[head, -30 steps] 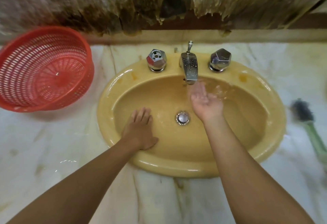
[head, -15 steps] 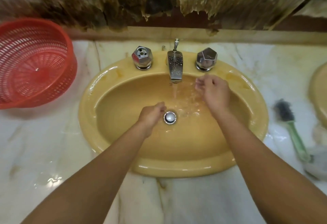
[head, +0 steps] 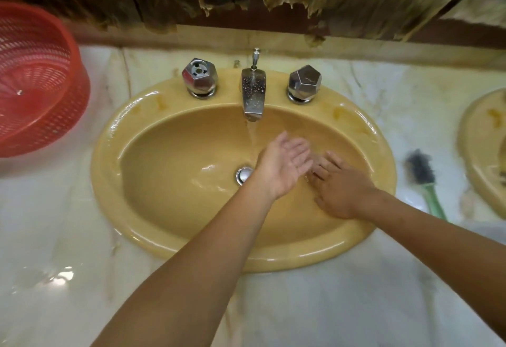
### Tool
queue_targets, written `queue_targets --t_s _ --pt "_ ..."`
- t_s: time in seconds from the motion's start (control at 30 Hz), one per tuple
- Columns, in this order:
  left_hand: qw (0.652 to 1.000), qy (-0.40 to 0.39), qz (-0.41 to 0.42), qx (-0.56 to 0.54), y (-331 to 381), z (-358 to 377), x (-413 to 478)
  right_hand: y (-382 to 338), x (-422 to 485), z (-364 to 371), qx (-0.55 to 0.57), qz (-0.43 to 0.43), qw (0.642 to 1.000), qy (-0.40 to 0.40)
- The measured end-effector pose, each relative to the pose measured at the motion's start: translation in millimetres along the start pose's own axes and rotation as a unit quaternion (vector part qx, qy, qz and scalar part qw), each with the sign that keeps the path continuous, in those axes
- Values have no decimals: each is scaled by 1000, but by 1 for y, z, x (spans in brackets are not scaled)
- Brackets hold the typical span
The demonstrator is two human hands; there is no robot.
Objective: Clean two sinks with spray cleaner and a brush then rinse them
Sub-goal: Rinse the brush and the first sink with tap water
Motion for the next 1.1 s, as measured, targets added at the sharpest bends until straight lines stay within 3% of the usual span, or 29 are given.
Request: queue_targets --t_s 0.07,0.13,0.2,0.27,0.3,0.37,0.4,0.43,0.5,0.53,0.57,0.6,0.63,0.67,0.7,0.77,0.83,0.87,0.93,1.03,1.1 --pt "987 25 57 -149 23 -15 8 -5 -4 1 14 -14 1000 -23" --pt "975 43 95 -194 39 -25 11 -3 -6 0 20 -5 1000 -17" --pt "997 -3 32 -73 29 -17 5 -2 -7 -6 30 16 999 -2" --pt "994 -68 -24 87 16 -5 -6 -1 -7 -14 26 38 998 47" --pt "993 -69 -24 93 18 -7 -5 1 -7 -19 18 56 994 91" --pt "998 -14 37 -42 38 -27 4 5 -9 -21 8 86 988 128" --pt "994 1 69 -86 48 -35 6 7 -10 -20 -3 90 988 123" --pt "996 -13 68 -59 51 -39 6 7 -9 -15 -11 86 991 103" --pt "980 -33 -11 197 34 -49 -5 -7 -6 -4 51 39 998 -30" --pt "930 -34 -64 361 19 -61 -10 -22 -8 -3 122 -8 987 -107" --pt "844 -37 -107 524 7 -73 -20 -41 -12 -5 206 -62 959 -185" --pt "728 -58 -139 668 -4 -86 -28 -60 -18 -9 294 -118 913 -255" --pt "617 -84 -167 764 -13 -98 -36 -72 -24 -15 360 -162 866 -307" --pt "523 -110 -179 826 -17 -108 -43 -75 -28 -19 381 -178 843 -336" --pt "469 -115 -199 853 -15 -117 -50 -69 -27 -18 355 -165 856 -337" --pt "409 -70 -224 882 9 -138 -59 -42 -19 -7 222 -61 937 -262" --pt "317 1 -181 931 52 -158 -63 -36 -22 -5 190 -4 958 -212" --pt "259 40 -142 955 72 -170 -61 -50 -26 -10 249 -31 941 -228" --pt "188 79 -91 975 98 -179 -63 -91 -32 -36 419 -129 857 -271" --pt "196 56 -87 975 94 -177 -61 -117 -17 -74 605 -147 726 -293" --pt "192 57 -86 976 88 -173 -62 -102 14 -95 723 -86 644 -234"
Point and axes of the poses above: each hand's wrist, its own x-axis towards the middle knuckle, its own z-axis out of the palm, y = z × x, the point moved 5 cm from there along x, towards the middle knuckle, and after that the axes turned 3 degrees about -x, right-handed, at the moved point
